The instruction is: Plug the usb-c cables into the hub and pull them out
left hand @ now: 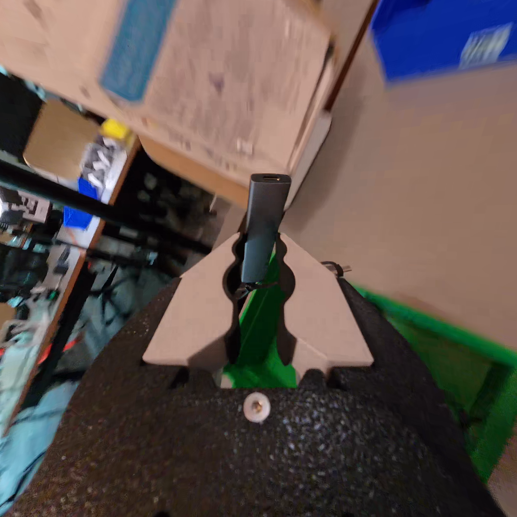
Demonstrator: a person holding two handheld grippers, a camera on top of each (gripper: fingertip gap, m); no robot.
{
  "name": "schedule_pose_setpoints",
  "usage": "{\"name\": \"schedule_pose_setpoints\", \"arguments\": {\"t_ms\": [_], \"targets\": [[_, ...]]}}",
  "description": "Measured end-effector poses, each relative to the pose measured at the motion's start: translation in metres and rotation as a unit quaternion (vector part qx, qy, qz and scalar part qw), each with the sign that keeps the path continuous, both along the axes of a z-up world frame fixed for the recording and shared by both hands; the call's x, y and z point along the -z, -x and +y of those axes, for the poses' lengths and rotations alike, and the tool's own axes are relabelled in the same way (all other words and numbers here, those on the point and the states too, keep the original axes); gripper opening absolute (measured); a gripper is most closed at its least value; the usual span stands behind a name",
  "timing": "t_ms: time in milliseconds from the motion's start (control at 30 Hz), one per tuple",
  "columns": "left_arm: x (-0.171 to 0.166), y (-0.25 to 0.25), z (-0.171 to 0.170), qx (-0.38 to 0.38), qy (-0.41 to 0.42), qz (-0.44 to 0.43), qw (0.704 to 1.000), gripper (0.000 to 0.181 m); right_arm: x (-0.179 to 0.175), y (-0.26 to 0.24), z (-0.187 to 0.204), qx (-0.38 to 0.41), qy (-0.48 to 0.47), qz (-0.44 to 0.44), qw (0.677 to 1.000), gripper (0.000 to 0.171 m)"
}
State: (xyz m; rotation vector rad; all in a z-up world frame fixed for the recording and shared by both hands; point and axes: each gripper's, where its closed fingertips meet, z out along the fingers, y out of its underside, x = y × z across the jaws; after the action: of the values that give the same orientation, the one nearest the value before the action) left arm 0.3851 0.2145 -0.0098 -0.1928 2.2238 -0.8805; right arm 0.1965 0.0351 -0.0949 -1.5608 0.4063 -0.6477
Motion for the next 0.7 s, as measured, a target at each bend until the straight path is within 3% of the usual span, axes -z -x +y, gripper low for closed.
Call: {"name": "schedule_pose_setpoints", "arguments": {"t_ms": [33, 133, 200, 300, 367, 433, 533, 600, 700], "targets": [[-0.016, 0.015, -0.016, 0.022, 0.055, 0.001, 0.998, 0.020, -0.006, -0.008, 0.003, 0.001, -0.018, -0.013, 1.000, 0.074], [-0.039, 0.073, -0.064, 0.131, 0.213, 0.076, 0.965, 0.020, -0.019, -0.036, 0.005, 0.001, -0.094, -0.022, 0.995, 0.077], [-0.041, 0.110, -0.087, 0.213, 0.298, 0.129, 0.922, 0.019, -0.025, -0.042, 0.008, -0.064, -0.169, 0.003, 0.984, 0.081], [-0.026, 0.145, -0.103, 0.281, 0.402, 0.204, 0.847, 0.019, -0.029, -0.037, 0.005, -0.161, -0.255, 0.047, 0.952, 0.072], [-0.013, 0.165, -0.110, 0.325, 0.459, 0.236, 0.792, 0.020, -0.026, -0.034, 0.003, -0.182, -0.271, 0.062, 0.943, 0.073], [0.008, 0.175, -0.117, 0.345, 0.491, 0.247, 0.761, 0.019, -0.021, -0.031, 0.004, -0.179, -0.259, 0.053, 0.948, 0.075], [0.034, 0.179, -0.130, 0.355, 0.516, 0.251, 0.738, 0.020, -0.011, -0.020, 0.016, -0.192, -0.221, 0.035, 0.955, 0.079], [0.046, 0.179, -0.140, 0.358, 0.515, 0.243, 0.740, 0.020, -0.005, -0.019, 0.020, -0.184, -0.198, 0.025, 0.962, 0.078], [0.059, 0.180, -0.150, 0.364, 0.502, 0.234, 0.749, 0.019, 0.007, -0.019, 0.025, -0.182, -0.158, 0.017, 0.970, 0.060]]}}
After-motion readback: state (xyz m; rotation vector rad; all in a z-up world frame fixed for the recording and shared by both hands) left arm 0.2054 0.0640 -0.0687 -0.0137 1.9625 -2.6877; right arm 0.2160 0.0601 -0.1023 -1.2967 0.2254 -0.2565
